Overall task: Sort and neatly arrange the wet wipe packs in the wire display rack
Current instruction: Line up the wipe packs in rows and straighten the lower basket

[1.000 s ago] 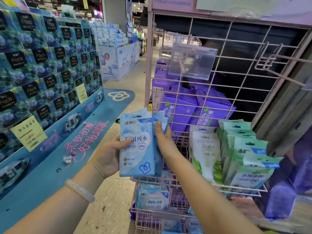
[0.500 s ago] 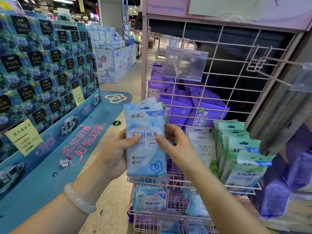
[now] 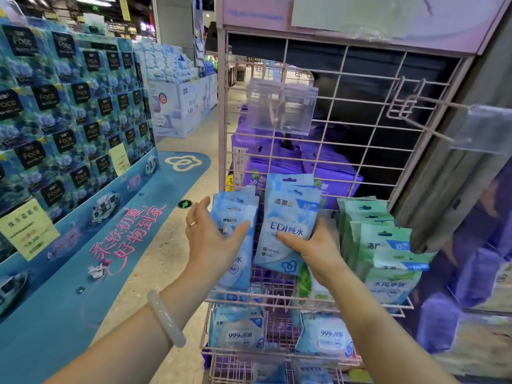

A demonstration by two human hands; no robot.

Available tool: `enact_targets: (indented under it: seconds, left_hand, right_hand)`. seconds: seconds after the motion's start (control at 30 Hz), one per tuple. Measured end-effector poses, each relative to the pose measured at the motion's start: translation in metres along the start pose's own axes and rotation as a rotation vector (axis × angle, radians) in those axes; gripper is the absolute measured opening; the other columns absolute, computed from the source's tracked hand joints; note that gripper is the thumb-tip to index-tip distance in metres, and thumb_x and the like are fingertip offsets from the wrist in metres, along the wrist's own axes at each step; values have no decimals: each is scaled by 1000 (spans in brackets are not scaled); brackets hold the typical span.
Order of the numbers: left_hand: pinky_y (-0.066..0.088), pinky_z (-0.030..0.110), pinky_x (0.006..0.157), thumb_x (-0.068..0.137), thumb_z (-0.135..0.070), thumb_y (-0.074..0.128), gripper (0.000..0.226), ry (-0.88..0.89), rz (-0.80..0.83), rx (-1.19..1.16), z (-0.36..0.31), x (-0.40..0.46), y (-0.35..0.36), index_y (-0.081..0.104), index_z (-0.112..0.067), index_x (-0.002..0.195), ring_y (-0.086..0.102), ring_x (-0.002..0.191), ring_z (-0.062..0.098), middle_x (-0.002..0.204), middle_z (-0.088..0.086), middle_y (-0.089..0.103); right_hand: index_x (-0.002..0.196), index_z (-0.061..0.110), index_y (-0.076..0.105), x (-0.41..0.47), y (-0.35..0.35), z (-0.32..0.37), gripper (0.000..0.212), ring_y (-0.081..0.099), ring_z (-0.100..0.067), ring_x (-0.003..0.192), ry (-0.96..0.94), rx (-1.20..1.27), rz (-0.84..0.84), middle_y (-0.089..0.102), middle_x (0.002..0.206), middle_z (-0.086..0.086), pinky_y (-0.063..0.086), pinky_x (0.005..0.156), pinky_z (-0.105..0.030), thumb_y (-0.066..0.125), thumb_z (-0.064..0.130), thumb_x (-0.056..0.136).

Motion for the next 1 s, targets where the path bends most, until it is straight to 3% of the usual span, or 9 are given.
enact_targets:
  seconds: [0.1,0.17,0.23,0.4,0.53,0.67,0.73,0.87,1.0]
  left_hand:
    - [30,42,110,78,-32,70,91,-93,171,-6,16,4,6,11,-17,146,28,136,27,150,10,23]
    - [27,36,109,80,-30,69,92,-73,211,16,22,4,9,7,-19,147,23,139,25,152,9,19]
    - [26,33,106,81,-29,68,92,-57,209,31,25,4,9,5,-20,147,22,140,23,153,7,19]
    - [28,33,106,82,-31,66,92,-54,235,58,27,6,12,2,-22,147,22,140,24,154,8,18]
    - [26,32,107,80,-29,68,94,-61,225,36,31,5,11,2,-22,147,22,140,22,154,7,18]
    - [27,40,111,82,-29,67,96,-86,227,19,37,1,15,-4,-22,147,20,141,25,154,10,18]
    - [26,40,109,82,-29,66,96,-80,212,51,36,-1,17,-5,-21,147,20,140,28,153,12,20]
    - [24,38,109,82,-28,67,101,-90,189,38,34,1,17,-10,-22,147,18,141,27,154,12,18]
    - [29,33,103,78,-29,70,105,-12,148,43,32,-3,10,-9,-23,147,27,138,24,151,7,25]
  right_hand:
    - [117,15,48,6,12,-3,44,55,-23,113,-118,-356,11,55,124,-9,47,96,-39,70,17,79]
    - [121,14,49,8,9,-7,52,42,-25,119,-179,-785,-42,43,127,-10,39,96,-33,71,30,77]
    - [124,12,46,9,2,-6,62,36,-28,120,-144,-991,-75,40,126,-10,38,93,-34,71,40,74]
    - [115,16,47,24,5,11,60,51,-30,110,-139,-853,-87,62,113,-8,48,86,-41,78,34,67]
    - [126,10,43,27,7,12,71,48,-31,113,-184,-956,-148,52,121,-13,43,93,-42,76,37,69]
    - [124,12,46,17,8,12,48,51,-29,110,-300,-791,-258,53,119,-11,44,91,-45,64,26,83]
    - [119,11,52,18,9,12,38,49,-31,110,-306,-867,-237,54,117,-13,43,91,-43,61,24,85]
    - [119,11,55,15,9,21,39,42,-30,114,-343,-1010,-266,49,119,-13,36,94,-36,62,27,85]
    - [114,10,57,-1,28,27,33,51,-20,102,-338,-809,-122,57,114,-9,37,89,-24,59,28,87]
Point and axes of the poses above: each hand's wrist, its own x-axis towards the middle knuckle, its own y-axis out of the palm, z = x × y, the point moved 3 cm from there along x, towards the middle knuckle
